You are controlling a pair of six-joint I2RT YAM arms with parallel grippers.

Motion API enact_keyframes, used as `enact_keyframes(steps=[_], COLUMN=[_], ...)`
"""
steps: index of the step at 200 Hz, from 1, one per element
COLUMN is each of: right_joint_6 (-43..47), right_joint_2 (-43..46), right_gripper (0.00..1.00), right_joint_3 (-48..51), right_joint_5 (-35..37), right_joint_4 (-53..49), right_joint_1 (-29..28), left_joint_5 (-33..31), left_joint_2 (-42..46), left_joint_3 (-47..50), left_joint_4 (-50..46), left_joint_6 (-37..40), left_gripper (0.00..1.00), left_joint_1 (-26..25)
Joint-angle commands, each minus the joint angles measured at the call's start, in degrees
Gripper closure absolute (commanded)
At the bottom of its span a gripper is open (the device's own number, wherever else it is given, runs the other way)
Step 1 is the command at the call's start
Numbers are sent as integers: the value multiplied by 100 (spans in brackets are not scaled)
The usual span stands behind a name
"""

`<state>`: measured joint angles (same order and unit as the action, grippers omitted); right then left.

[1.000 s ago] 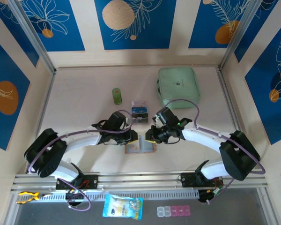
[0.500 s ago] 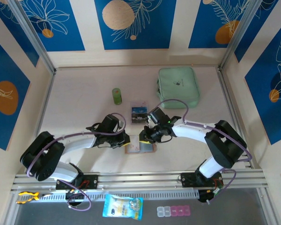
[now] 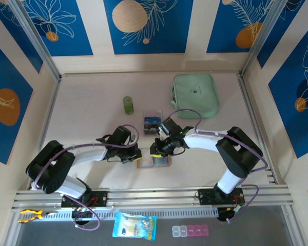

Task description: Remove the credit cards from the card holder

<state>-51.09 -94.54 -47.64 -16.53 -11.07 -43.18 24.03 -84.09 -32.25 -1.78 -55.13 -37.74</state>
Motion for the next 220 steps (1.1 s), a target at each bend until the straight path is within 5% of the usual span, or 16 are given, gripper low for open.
enact_keyframes(steps=[1,128,220], right_joint_6=[1,-174,360], right_joint_2=[-156,-591,-385], right_gripper=[78,80,80], right_joint_3=[-158,-159,-430], right_joint_5=[-148,-519,353], right_joint_4=[17,519,-826], right_joint_1=[-51,-102,-112], left_joint_5=[-15,18,36], left_joint_2=[-108,-72,-26], left_joint_3=[130,193,135], left_joint_4=[-129,-85,-148], left_joint_6=[122,108,142], left_gripper=[97,98,96], left_joint_1=[60,78,81])
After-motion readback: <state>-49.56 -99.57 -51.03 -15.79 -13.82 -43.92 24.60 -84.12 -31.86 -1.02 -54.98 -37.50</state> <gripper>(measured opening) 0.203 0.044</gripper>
